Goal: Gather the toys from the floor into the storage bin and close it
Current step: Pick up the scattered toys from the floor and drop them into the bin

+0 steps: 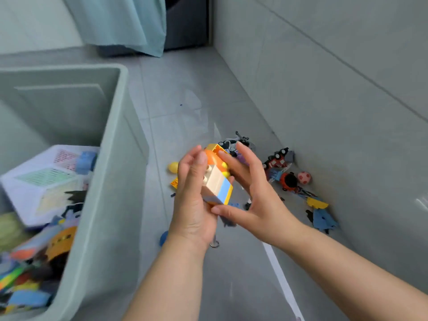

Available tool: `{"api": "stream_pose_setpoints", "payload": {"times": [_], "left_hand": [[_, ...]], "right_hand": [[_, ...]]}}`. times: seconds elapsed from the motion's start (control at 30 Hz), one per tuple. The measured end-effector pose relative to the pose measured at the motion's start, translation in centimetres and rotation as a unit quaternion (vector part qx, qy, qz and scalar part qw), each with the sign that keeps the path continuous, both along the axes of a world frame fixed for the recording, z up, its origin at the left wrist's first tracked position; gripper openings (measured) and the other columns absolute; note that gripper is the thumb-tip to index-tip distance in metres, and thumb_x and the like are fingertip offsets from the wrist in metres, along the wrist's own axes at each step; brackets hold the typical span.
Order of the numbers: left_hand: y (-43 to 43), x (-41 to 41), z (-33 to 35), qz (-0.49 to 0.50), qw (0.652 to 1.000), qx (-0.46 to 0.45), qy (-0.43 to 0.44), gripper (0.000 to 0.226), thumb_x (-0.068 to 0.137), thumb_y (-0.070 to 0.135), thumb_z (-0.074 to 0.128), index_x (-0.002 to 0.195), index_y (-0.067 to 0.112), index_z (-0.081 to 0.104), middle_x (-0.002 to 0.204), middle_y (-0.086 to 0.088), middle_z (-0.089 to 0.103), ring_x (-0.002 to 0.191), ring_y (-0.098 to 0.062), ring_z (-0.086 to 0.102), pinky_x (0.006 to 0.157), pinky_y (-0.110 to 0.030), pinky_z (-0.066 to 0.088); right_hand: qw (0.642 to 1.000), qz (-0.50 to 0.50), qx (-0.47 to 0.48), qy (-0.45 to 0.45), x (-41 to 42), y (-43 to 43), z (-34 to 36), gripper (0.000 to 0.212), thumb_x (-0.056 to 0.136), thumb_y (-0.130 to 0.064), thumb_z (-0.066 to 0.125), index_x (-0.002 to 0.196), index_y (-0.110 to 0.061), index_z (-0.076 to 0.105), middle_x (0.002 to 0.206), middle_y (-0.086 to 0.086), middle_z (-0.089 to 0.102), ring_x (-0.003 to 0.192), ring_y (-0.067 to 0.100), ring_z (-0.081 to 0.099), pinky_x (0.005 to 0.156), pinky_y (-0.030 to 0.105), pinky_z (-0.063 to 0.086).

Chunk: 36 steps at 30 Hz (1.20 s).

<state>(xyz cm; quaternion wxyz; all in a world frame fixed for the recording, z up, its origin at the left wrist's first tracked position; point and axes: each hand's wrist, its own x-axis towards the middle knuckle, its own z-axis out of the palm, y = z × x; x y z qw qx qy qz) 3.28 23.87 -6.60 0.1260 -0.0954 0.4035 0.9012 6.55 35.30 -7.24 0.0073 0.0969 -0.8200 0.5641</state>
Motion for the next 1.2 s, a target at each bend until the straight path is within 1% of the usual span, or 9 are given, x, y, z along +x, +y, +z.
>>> {"api": "stream_pose_setpoints", "payload": {"times": [0.1, 0.23, 0.37, 0.43, 0.67, 0.8, 0.93, 1.07, 1.2], "left_hand": [[-4.7, -0.5, 3.2, 0.085, 0.990, -0.086, 0.075, 0.073, 0.053, 0.044, 0.074, 0.119, 0.041, 0.043, 0.106, 0.000, 0.066, 0.093, -0.013, 0.069, 0.076, -0.035, 0.056], [-12.3, 0.0, 5.7, 0.176, 0.942, -0.256, 0.125, 0.095, 0.047, 0.053, 0.072, 0.129, 0.047, 0.026, 0.117, 0.000, 0.060, 0.084, 0.003, 0.065, 0.066, -0.017, 0.051], [-19.6, 0.9, 5.6, 0.226, 0.888, -0.392, 0.085, 0.093, 0.057, 0.042, 0.079, 0.130, 0.050, 0.022, 0.135, -0.004, 0.045, 0.106, -0.016, 0.060, 0.085, -0.036, 0.055], [-22.2, 1.6, 5.2, 0.228, 0.865, -0.442, 0.064, 0.092, 0.066, 0.035, 0.079, 0.135, 0.045, 0.020, 0.136, 0.003, 0.037, 0.110, -0.018, 0.055, 0.083, -0.031, 0.052], [-27.6, 2.7, 3.1, 0.061, 0.854, -0.517, 0.018, 0.104, 0.071, 0.037, 0.077, 0.146, 0.040, 0.004, 0.140, 0.009, 0.036, 0.118, -0.016, 0.050, 0.091, -0.033, 0.049], [-28.2, 2.7, 3.0, -0.001, 0.814, -0.580, 0.007, 0.101, 0.067, 0.047, 0.075, 0.148, 0.033, 0.017, 0.142, 0.005, 0.041, 0.127, -0.017, 0.044, 0.101, -0.033, 0.040], [-26.0, 2.5, 4.5, 0.115, 0.838, -0.518, 0.130, 0.063, 0.069, 0.031, 0.080, 0.123, 0.039, 0.050, 0.121, 0.016, 0.059, 0.117, -0.002, 0.051, 0.101, -0.027, 0.041], [-21.7, 1.6, 6.0, 0.084, 0.867, -0.438, 0.224, 0.040, 0.073, 0.021, 0.078, 0.101, 0.040, 0.056, 0.095, 0.012, 0.068, 0.092, -0.003, 0.062, 0.087, -0.023, 0.049], [-14.6, 1.1, 5.5, 0.002, 0.893, -0.376, 0.248, 0.032, 0.076, 0.015, 0.075, 0.094, 0.035, 0.057, 0.085, 0.010, 0.065, 0.077, 0.001, 0.060, 0.073, -0.013, 0.048]], "right_hand": [[0.998, 0.058, -0.014, 0.022, -1.9, -4.8, 3.5, 0.094, 0.074, -0.013, 0.073, 0.141, -0.026, 0.007, 0.148, -0.009, 0.028, 0.138, 0.004, 0.030, 0.111, 0.022, 0.030], [0.986, 0.164, 0.011, 0.017, -3.6, -12.5, 6.3, 0.078, 0.081, -0.012, 0.069, 0.139, -0.026, 0.020, 0.138, -0.012, 0.043, 0.128, 0.000, 0.043, 0.102, 0.022, 0.042], [0.978, 0.208, 0.031, 0.001, -3.9, -19.8, 6.7, 0.069, 0.082, -0.008, 0.067, 0.134, -0.030, 0.027, 0.125, -0.016, 0.050, 0.113, -0.005, 0.051, 0.093, 0.016, 0.046], [0.975, 0.214, 0.055, -0.018, -3.7, -22.5, 6.5, 0.073, 0.080, -0.012, 0.070, 0.138, -0.023, 0.028, 0.124, -0.011, 0.052, 0.105, -0.002, 0.055, 0.089, 0.011, 0.047], [0.953, 0.216, 0.181, -0.109, -4.1, -26.3, 5.8, 0.072, 0.070, -0.018, 0.079, 0.131, -0.018, 0.039, 0.113, -0.001, 0.059, 0.101, 0.016, 0.060, 0.087, 0.027, 0.051], [0.928, 0.200, 0.283, -0.134, -4.8, -27.2, 5.3, 0.078, 0.073, -0.024, 0.077, 0.137, -0.015, 0.034, 0.129, 0.003, 0.053, 0.114, 0.019, 0.054, 0.094, 0.025, 0.044], [0.964, 0.096, 0.222, -0.109, -4.6, -25.4, 6.7, 0.058, 0.079, -0.022, 0.071, 0.130, -0.015, 0.043, 0.122, 0.001, 0.056, 0.101, 0.017, 0.061, 0.087, 0.027, 0.050], [0.993, -0.006, 0.097, -0.069, -3.7, -19.4, 8.0, 0.024, 0.083, -0.016, 0.065, 0.105, -0.020, 0.056, 0.098, -0.002, 0.063, 0.076, 0.013, 0.064, 0.061, 0.022, 0.053], [0.985, -0.066, 0.028, -0.155, -1.7, -10.7, 4.6, 0.022, 0.082, -0.002, 0.065, 0.093, -0.019, 0.059, 0.093, 0.010, 0.067, 0.075, 0.019, 0.064, 0.076, 0.035, 0.054]]}}
